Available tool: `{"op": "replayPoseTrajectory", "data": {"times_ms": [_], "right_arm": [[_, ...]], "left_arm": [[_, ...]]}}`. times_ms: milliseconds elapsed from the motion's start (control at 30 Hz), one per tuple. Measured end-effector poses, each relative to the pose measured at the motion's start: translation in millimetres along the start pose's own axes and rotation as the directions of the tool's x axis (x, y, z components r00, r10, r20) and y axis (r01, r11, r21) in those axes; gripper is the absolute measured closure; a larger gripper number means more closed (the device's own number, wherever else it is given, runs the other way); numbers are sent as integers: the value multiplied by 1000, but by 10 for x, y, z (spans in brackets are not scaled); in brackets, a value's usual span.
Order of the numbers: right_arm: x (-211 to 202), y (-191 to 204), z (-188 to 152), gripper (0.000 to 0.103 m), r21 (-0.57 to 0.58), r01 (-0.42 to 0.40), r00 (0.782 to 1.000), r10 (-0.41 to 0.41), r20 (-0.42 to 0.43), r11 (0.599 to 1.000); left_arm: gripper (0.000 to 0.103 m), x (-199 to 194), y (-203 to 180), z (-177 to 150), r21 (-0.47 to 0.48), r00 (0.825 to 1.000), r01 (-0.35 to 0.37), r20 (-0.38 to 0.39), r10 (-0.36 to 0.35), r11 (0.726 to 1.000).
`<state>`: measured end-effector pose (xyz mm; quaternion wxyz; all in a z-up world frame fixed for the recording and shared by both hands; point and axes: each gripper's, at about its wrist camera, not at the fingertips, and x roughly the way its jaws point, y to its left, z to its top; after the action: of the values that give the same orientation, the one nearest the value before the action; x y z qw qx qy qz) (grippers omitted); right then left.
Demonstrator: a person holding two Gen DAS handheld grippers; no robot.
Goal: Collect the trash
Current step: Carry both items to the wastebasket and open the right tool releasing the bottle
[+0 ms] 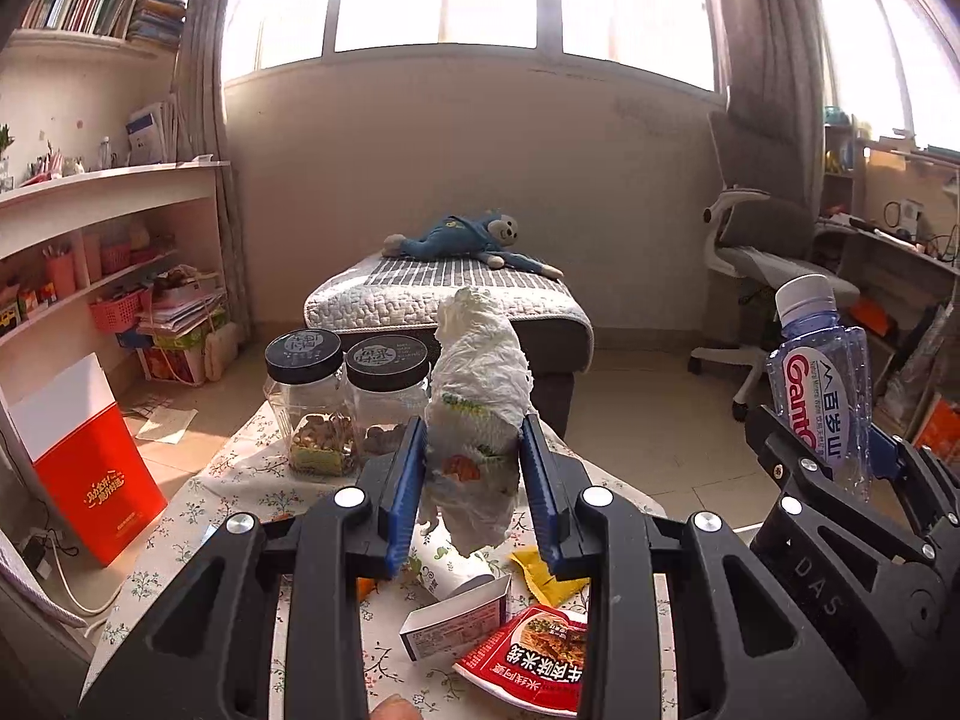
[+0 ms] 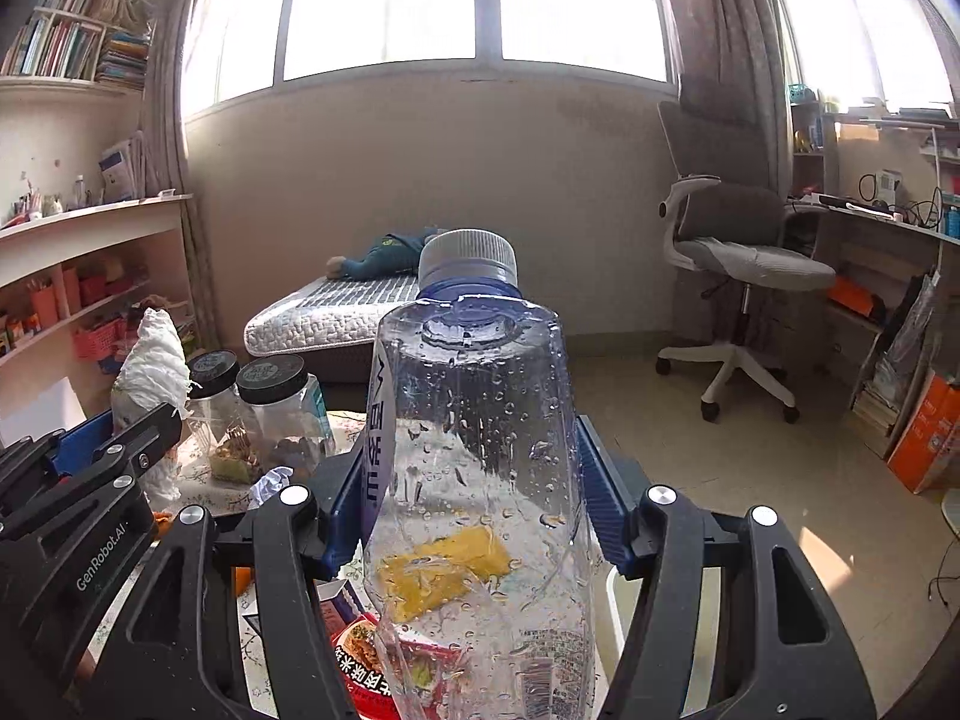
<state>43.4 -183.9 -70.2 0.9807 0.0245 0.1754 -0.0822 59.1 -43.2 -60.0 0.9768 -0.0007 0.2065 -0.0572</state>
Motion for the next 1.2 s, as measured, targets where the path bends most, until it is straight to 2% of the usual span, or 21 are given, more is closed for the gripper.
{"op": "replayPoseTrajectory", "data": {"times_ms": [467, 667, 700, 767, 833, 933, 1100, 1200], "right_arm": [[1, -721, -25, 44, 56, 134, 990, -131, -51, 989], [93, -1214, -96, 42, 133, 200, 975, -183, -129, 971], [96, -1281, -110, 40, 140, 213, 971, -193, -140, 967], [60, -1424, -129, 22, 168, 250, 963, -228, -140, 953], [5, -1560, -147, 17, 193, 288, 954, -264, -140, 938], [-67, -1775, -169, 13, 224, 332, 941, -306, -145, 916], [-215, -2101, -211, 9, 265, 424, 906, -403, -132, 866], [-271, -2329, -238, 8, 304, 457, 889, -435, -142, 836]], "left_arm": [[70, 53, -745, -45, 55, 991, 129, -32, -128, 990], [70, 90, -1080, -81, 66, 978, 199, -71, -194, 978], [70, 98, -1148, -92, 68, 975, 214, -81, -208, 974], [70, 117, -1280, -101, 66, 964, 252, -102, -245, 965], [70, 142, -1417, -121, 59, 952, 288, -125, -279, 956], [70, 191, -1667, -175, 63, 930, 341, -166, -327, 938], [70, 267, -2082, -264, 76, 891, 418, -229, -392, 905], [70, 356, -2268, -282, 52, 866, 453, -263, -426, 890]]}}
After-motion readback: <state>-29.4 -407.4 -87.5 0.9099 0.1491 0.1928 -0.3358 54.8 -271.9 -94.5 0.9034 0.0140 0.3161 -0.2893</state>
